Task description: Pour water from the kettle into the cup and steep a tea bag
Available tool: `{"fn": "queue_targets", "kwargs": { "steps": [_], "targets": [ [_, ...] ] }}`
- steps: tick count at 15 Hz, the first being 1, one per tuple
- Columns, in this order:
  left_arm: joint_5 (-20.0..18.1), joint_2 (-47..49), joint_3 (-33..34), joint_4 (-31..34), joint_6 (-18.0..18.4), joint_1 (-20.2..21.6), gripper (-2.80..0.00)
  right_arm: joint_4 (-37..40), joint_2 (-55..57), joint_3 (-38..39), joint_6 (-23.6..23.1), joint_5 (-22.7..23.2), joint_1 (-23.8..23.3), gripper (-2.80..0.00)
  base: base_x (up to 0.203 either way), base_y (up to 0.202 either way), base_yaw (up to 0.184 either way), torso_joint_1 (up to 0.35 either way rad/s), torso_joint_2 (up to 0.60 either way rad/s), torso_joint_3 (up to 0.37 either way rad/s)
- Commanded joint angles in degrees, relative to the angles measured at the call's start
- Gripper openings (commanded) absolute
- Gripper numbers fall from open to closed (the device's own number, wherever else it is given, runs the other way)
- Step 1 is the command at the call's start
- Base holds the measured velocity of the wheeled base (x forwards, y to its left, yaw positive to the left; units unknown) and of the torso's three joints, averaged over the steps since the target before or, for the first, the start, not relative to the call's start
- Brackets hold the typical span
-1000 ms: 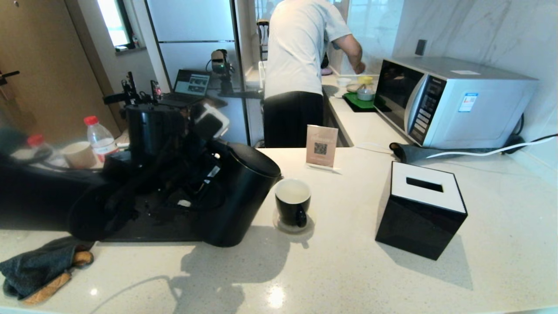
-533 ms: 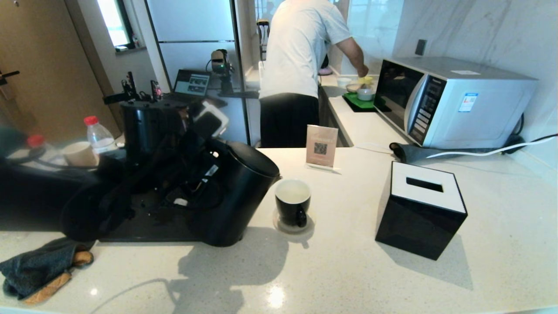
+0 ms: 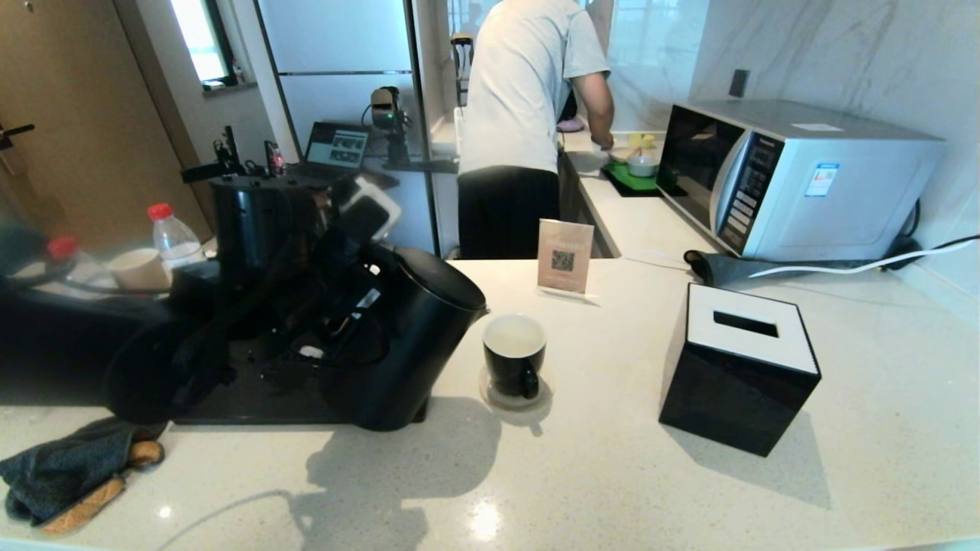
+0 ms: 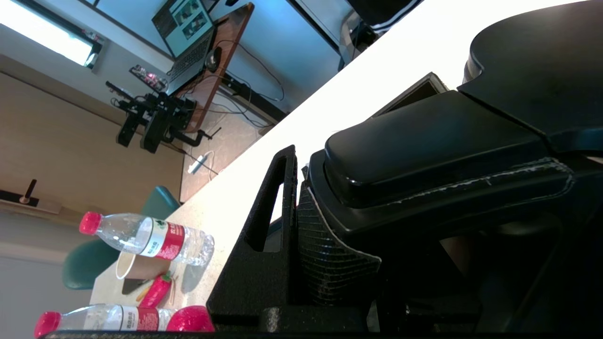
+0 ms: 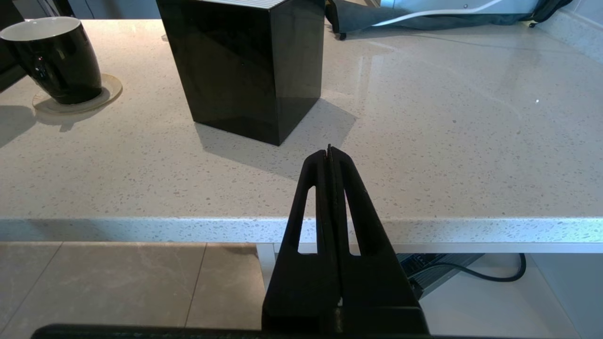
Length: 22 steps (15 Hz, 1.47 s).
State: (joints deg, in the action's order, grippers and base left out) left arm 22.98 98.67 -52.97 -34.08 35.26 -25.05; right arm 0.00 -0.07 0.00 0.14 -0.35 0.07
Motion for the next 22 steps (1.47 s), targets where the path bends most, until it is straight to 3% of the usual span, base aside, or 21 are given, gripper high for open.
{"fn": "queue_targets", "kwargs": {
  "steps": [1,17,22],
  "targets": [
    [0.14,0.38,-0.03,-0.20,0.35,0.00,-2.80,0.00,0.07,0.00,-0.04,0.00,0.01,-2.80,0.000,0.000,0.000,0.000,0.00,0.000],
    [0.22,4.00,-3.55,-0.02,4.91,-1.05,-2.80,0.00,0.07,0.00,-0.04,-0.01,0.01,-2.80,0.000,0.000,0.000,0.000,0.00,0.000],
    [0.22,4.84,-6.02,2.17,7.80,-1.47,-2.80,0.00,0.07,0.00,-0.06,0.00,0.01,-2.80,0.000,0.000,0.000,0.000,0.00,0.000]
  ]
}}
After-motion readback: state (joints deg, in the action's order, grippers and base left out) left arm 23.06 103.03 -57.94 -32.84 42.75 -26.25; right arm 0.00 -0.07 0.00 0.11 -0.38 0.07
